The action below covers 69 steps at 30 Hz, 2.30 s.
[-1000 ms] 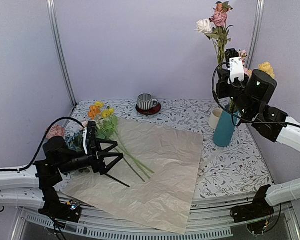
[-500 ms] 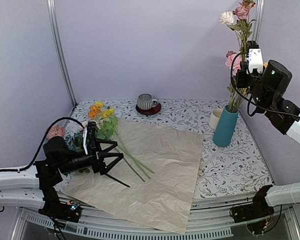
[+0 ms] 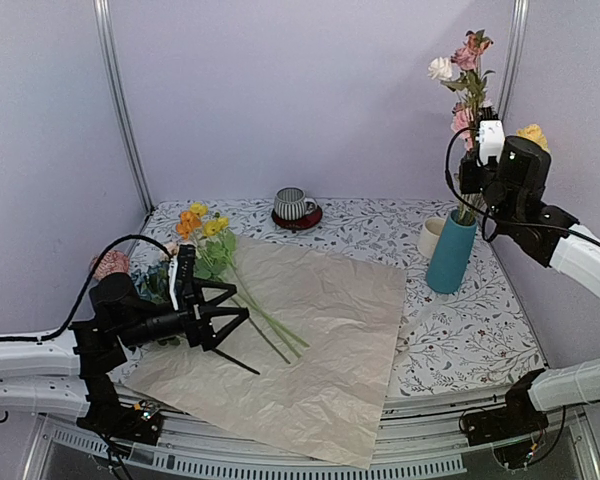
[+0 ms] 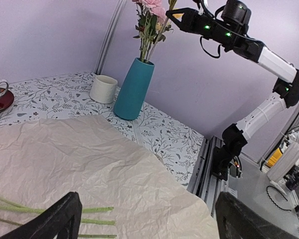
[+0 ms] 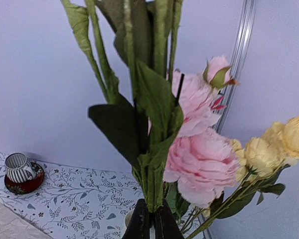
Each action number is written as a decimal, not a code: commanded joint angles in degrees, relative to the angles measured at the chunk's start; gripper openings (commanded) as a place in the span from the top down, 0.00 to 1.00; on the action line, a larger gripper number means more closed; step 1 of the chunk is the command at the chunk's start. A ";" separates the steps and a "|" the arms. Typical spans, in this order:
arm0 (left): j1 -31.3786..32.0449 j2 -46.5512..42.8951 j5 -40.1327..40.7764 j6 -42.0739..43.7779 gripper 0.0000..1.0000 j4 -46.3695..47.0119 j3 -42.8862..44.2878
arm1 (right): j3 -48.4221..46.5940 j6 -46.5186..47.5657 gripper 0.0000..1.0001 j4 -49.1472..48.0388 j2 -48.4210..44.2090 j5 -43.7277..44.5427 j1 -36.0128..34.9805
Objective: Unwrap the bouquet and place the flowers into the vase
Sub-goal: Place the fake flower in the vase.
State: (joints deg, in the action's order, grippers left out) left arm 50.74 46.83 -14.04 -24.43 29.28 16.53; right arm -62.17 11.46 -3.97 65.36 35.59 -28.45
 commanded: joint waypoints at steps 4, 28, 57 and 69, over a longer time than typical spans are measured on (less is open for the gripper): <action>0.66 1.26 0.02 0.13 0.05 0.78 0.40 | 2.53 -8.81 0.77 0.44 3.31 -3.89 2.99; 0.34 -1.19 26.77 -9.93 0.17 -6.98 -1.01 | 2.52 -15.43 0.17 15.81 -10.80 -46.24 -1.26; -13.25 27.32 18.74 -33.39 0.46 -11.70 5.21 | 10.16 -9.20 0.01 -36.89 24.85 -49.91 -22.77; -19.21 36.37 13.13 -32.66 0.50 -10.10 10.10 | 7.57 4.30 0.01 -52.07 37.19 -60.22 -23.15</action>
State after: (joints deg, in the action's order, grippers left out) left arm 32.88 81.58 1.08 -58.11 17.19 25.26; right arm -51.92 9.58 -49.06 99.29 -21.37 -51.18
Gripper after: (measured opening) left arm 0.504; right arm 0.988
